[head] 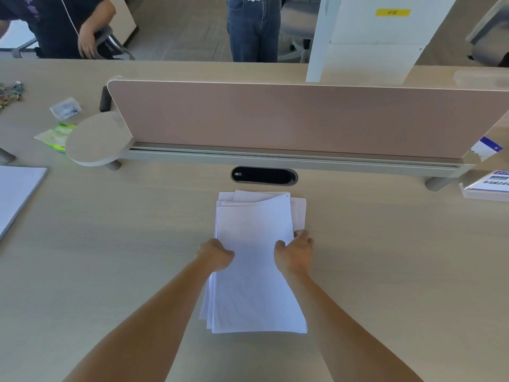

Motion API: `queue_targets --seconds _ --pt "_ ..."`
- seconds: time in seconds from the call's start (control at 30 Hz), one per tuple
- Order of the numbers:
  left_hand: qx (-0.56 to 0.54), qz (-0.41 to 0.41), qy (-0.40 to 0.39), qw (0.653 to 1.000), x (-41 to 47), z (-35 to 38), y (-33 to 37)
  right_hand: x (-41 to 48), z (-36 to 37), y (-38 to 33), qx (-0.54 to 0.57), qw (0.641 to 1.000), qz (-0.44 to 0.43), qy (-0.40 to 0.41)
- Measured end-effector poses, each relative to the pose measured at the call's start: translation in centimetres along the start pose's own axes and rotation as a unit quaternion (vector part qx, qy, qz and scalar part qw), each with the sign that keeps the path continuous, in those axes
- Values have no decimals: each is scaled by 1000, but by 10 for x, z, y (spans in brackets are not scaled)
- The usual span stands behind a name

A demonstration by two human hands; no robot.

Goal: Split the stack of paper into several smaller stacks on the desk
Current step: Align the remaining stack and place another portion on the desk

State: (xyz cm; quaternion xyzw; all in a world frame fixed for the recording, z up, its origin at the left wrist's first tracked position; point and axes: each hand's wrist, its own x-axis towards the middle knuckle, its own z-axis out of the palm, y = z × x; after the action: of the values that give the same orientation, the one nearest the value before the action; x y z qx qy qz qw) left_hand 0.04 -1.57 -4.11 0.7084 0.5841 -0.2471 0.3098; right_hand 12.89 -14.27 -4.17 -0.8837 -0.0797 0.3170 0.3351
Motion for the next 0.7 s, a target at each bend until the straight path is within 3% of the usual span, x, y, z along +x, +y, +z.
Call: queue_targets --seconds 0.17,0.33,0.47,0.6,0.7 --pt "-6 -2 0 1000 -2 -1 0 12 -4 0 5 995 61 -73" --pt "-27 -3 -1 1000 -1 -1 -2 24 -14 5 76 988 84 -106" --pt "-70 -7 -2 998 -2 -4 -7 22 -17 3 100 973 89 -185" --pt "-204 -5 -8 979 -3 -9 -19 9 -30 -17 141 967 34 -207" --pt "-358 19 -23 933 -14 -29 -37 -10 -46 -37 179 956 -3 -234"
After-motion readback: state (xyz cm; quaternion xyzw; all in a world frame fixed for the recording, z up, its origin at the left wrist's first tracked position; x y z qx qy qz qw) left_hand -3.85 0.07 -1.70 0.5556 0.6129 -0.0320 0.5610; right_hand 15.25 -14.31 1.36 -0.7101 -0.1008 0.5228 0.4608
